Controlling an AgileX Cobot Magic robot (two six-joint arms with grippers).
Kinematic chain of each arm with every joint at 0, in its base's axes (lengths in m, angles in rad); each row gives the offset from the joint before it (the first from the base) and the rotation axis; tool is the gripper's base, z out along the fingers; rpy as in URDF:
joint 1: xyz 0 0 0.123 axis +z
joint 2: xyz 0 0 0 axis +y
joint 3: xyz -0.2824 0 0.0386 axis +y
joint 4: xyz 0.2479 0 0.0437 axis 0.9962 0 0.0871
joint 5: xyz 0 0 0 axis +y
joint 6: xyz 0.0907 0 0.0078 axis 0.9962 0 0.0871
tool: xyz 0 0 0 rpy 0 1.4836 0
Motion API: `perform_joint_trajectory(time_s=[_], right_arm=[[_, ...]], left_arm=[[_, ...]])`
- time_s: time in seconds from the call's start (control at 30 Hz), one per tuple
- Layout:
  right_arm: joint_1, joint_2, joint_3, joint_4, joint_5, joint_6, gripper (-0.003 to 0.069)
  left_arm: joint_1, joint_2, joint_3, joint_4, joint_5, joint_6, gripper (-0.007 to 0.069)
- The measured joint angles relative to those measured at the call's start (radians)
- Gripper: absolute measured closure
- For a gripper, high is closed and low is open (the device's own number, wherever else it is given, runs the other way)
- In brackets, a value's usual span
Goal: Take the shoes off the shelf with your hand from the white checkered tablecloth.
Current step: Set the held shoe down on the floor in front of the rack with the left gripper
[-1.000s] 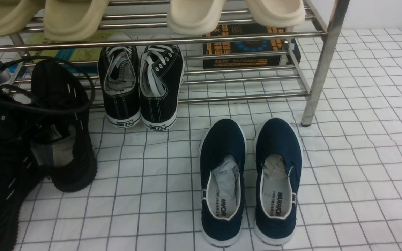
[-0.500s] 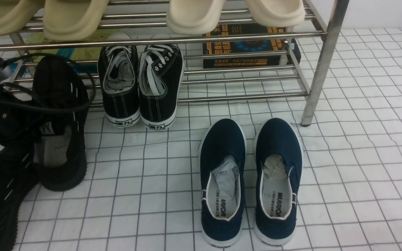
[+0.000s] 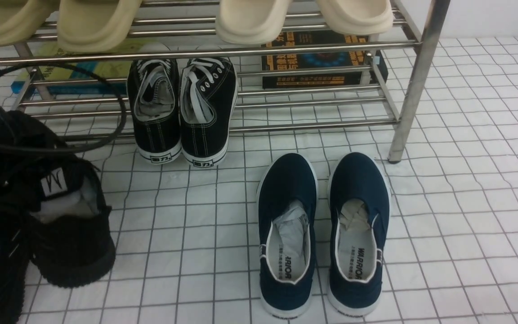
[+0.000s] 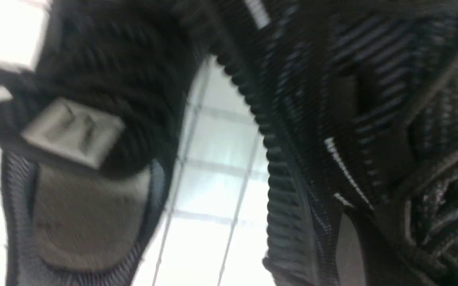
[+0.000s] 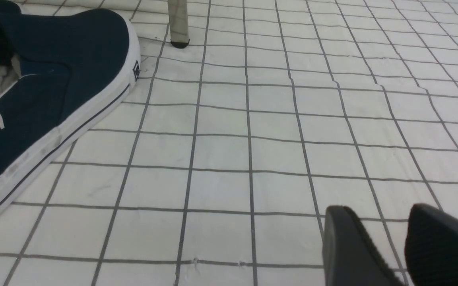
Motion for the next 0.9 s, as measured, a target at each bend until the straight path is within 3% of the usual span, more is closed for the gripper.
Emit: perform_joint_trajectory(time_s=[0.2,0.4,0.73,0.9], right_arm=[[0.0,0.0,0.0,0.0,0.0,0.0,0.042],[0.0,0.0,0.0,0.0,0.0,0.0,0.042],[0.0,0.0,0.0,0.0,0.0,0.0,0.042],[0.0,0.0,0.0,0.0,0.0,0.0,0.042]], left_arm=[[0.0,0.0,0.046,-0.091,0.051,0.19,0.0595],[0.0,0.0,0.09,-0.099,0.04,0.281,0.0595],[0.0,0.002,0.187,0.091,-0.103,0.352,0.0594],[0.0,0.025,0.187,0.102,-0.138,0.375,0.0592]])
